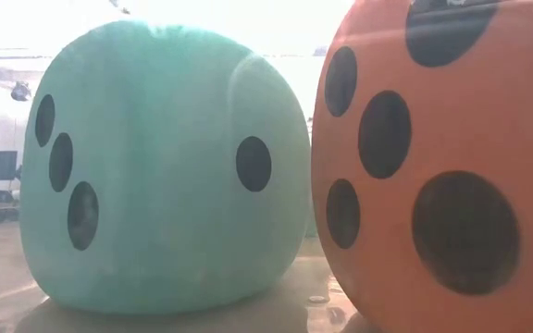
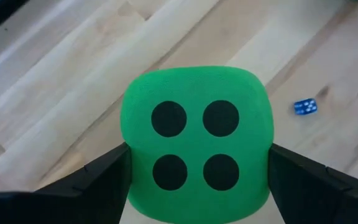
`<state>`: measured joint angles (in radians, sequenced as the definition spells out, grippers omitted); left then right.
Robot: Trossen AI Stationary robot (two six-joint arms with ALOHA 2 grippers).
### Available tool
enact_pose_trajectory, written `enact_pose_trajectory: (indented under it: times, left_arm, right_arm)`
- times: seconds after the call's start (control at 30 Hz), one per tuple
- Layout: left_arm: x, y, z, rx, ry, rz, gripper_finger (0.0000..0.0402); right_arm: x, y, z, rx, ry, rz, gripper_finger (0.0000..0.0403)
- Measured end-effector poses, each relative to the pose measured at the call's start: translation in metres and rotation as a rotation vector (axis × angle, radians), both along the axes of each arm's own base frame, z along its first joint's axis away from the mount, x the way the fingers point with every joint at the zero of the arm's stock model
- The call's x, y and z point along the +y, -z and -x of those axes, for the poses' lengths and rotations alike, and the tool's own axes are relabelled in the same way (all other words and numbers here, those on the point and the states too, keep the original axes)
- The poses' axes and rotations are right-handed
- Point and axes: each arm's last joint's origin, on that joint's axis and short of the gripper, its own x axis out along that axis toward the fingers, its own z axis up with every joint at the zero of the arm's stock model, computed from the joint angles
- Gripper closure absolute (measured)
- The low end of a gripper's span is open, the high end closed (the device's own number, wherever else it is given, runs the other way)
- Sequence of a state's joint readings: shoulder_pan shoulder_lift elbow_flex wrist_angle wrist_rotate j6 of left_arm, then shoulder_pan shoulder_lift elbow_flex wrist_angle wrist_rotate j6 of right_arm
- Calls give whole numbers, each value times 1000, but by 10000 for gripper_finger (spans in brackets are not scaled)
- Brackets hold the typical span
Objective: Pick & Place Dice
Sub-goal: Put the top large green dice into the transparent bin
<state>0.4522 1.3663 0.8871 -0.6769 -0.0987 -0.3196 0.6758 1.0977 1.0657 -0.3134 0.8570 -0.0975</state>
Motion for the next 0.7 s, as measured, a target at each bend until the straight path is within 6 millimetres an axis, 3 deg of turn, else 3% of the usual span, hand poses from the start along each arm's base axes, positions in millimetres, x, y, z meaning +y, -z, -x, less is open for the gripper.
enact_pose_trajectory:
  times: [0.5,0.7]
  left_arm:
    - [-22,-54,45,-154,-32,-71,77]
    - [-32,-67,64,-177,-27,-84,79]
  right_arm:
    - [0,0,0,0,0,0,37]
    - [0,0,0,0,0,0,37]
